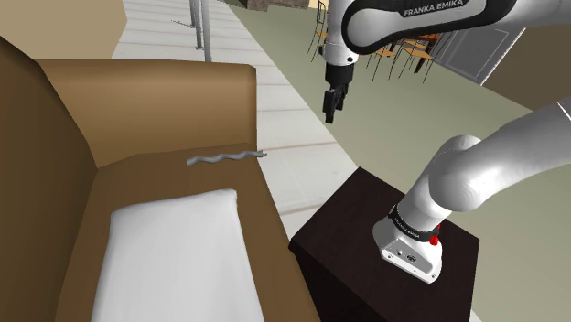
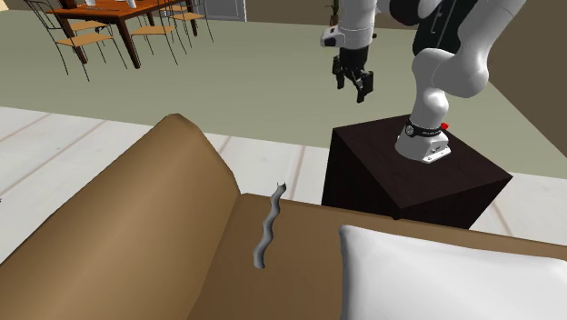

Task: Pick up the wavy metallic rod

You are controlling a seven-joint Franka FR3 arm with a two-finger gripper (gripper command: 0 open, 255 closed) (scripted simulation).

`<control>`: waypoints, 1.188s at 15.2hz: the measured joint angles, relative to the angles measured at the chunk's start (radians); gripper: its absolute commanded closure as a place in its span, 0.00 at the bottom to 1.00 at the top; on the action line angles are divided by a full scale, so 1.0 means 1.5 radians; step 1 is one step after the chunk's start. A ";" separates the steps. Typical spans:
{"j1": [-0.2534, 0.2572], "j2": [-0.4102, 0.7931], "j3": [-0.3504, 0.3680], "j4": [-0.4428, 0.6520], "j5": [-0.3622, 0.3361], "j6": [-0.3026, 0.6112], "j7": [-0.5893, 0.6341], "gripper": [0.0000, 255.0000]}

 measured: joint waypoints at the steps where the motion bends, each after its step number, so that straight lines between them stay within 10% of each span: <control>1: 0.003 0.022 -0.001 0.002 0.001 0.023 -0.007 0.00; 18: 0.038 0.431 0.008 0.204 0.033 0.275 -0.150 0.00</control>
